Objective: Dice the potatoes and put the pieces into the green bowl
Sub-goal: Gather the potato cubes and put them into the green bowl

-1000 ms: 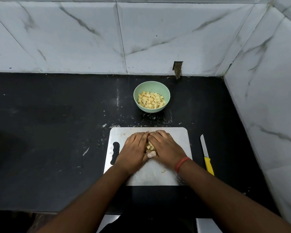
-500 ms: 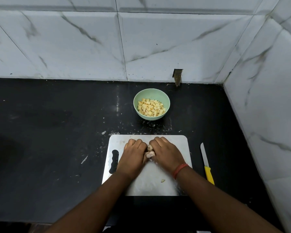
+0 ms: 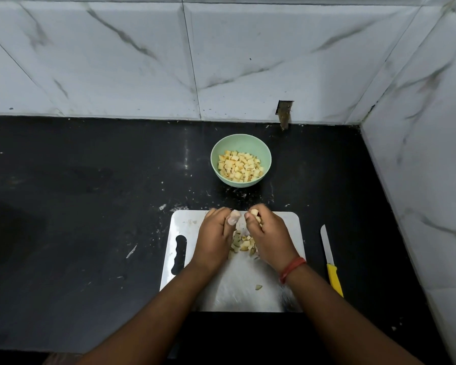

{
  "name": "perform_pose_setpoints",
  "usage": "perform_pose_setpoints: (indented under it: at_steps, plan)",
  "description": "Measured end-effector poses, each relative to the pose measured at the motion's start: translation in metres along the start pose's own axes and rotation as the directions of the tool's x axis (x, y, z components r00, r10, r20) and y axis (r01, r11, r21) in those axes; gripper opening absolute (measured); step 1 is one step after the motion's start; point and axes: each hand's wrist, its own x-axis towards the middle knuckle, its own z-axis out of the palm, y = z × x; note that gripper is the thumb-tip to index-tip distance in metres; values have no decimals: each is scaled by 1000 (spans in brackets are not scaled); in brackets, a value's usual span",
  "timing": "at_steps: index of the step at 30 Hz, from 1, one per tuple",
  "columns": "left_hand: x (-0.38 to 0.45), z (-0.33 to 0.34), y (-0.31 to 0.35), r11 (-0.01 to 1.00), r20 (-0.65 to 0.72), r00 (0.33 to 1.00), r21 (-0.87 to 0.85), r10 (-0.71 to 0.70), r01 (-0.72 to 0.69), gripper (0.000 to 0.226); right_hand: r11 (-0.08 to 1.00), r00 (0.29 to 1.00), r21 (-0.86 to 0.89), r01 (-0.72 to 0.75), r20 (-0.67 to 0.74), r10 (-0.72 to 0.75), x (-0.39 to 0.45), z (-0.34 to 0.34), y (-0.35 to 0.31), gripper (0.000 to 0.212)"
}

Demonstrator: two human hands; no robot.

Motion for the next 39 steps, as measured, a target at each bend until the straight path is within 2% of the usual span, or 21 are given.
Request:
perform_pose_setpoints:
  at_steps: [3, 6, 8, 10, 12, 13, 14, 15, 16, 18, 22, 27, 31, 34, 37, 39]
  plan:
    - [12, -2, 13, 992, -17, 998, -110, -61, 59, 43, 966, 992, 228, -122, 45, 115, 4, -3, -15, 18]
    - [36, -8, 33, 966, -48, 994, -244, -94, 80, 45, 799, 978, 566, -201, 75, 193, 23, -11, -39, 20]
    - [60, -13, 49, 956, -87, 993, -287, -84, 56, 46, 724, 977, 664, -187, 48, 208, 48, -20, -60, 19]
    - [90, -19, 60, 970, -129, 990, -242, -49, 17, 48, 697, 973, 697, -169, 3, 233, 84, -27, -76, 17]
    - [120, -24, 63, 992, -124, 992, -128, -30, 14, 52, 773, 967, 608, -180, -36, 254, 121, -32, -84, 15]
    - [133, -26, 61, 997, -94, 994, -60, -47, 42, 55, 864, 972, 467, -189, -40, 233, 137, -33, -82, 14]
    - [142, -29, 59, 996, -50, 995, -7, -88, 87, 57, 951, 983, 256, -176, -14, 185, 149, -34, -79, 14]
    - [149, -31, 57, 990, 1, 990, 24, -139, 139, 57, 991, 991, 25, -128, 35, 127, 159, -35, -74, 13]
    - [152, -34, 55, 983, 50, 983, 42, -179, 177, 56, 984, 994, -169, -64, 80, 78, 165, -36, -68, 12]
    - [154, -37, 53, 979, 106, 973, 52, -204, 199, 56, 938, 996, -345, 31, 92, 1, 171, -37, -59, 13]
    - [153, -38, 52, 966, 101, 963, -45, -250, 255, 58, 943, 994, -316, 106, 26, -103, 170, -36, -54, 21]
    - [149, -39, 46, 956, 119, 964, -146, -238, 254, 55, 964, 988, -222, 146, -8, -152, 160, -35, -48, 24]
    - [131, -42, 35, 942, 88, 978, -264, -188, 205, 57, 965, 957, -144, 218, -161, -240, 139, -40, -45, 20]
    - [102, -47, 30, 932, 57, 989, -331, -135, 147, 42, 941, 922, -126, 314, -197, -334, 102, -38, -41, 21]
    - [67, -47, 24, 933, 49, 989, -326, -142, 150, 32, 949, 935, -100, 298, -172, -311, 63, -30, -27, 21]
    - [42, -44, 19, 919, 58, 982, -346, -179, 188, 38, 965, 954, -59, 256, -148, -262, 40, -22, -17, 20]
